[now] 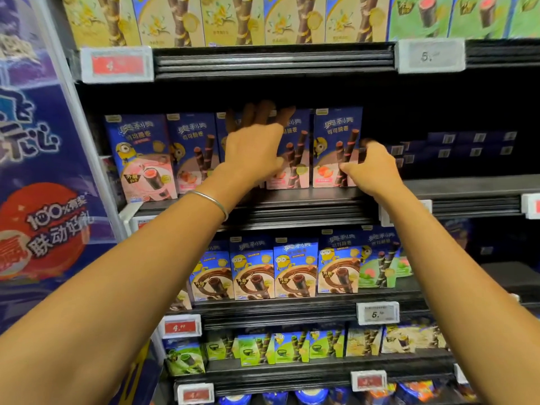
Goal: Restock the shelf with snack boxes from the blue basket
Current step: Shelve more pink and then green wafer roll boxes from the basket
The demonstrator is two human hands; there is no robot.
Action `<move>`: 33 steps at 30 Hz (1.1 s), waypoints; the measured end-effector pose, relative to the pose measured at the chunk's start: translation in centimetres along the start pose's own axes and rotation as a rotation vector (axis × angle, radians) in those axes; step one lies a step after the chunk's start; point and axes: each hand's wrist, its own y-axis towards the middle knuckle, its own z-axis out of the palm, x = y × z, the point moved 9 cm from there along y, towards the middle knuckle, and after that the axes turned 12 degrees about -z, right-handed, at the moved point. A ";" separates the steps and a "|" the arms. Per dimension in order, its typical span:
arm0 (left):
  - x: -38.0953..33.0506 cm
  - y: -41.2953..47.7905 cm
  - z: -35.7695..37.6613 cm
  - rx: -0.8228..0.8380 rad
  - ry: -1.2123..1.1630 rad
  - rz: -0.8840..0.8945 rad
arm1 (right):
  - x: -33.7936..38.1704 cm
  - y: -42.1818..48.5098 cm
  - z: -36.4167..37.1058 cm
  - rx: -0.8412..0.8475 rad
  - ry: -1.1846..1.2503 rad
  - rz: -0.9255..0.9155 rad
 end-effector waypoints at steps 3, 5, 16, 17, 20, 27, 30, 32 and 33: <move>0.1 0.0 -0.1 -0.034 -0.004 0.005 | 0.0 0.5 0.7 0.031 -0.014 0.008; 0.2 0.0 -0.1 -0.051 -0.001 0.002 | 0.0 0.8 0.7 0.027 0.005 0.015; 0.7 0.6 1.0 0.007 0.001 0.037 | -1.2 2.0 3.3 0.100 0.241 0.154; 0.9 0.5 1.1 0.002 0.014 0.039 | -1.3 2.1 3.4 0.095 0.223 0.153; 1.1 0.5 1.1 -0.031 0.040 0.052 | -1.4 2.1 3.6 0.093 0.178 0.133; 1.3 1.0 1.3 -0.060 0.029 0.075 | -2.0 2.3 3.5 0.151 0.151 0.112; 2.1 1.0 1.0 -0.102 0.024 0.080 | -1.9 2.2 3.9 0.215 0.181 0.104; 2.9 0.9 1.0 -0.118 0.033 0.059 | -1.6 2.1 4.6 0.272 0.210 0.091; 3.3 0.9 1.1 -0.113 0.032 0.048 | -1.5 2.1 4.8 0.289 0.207 0.089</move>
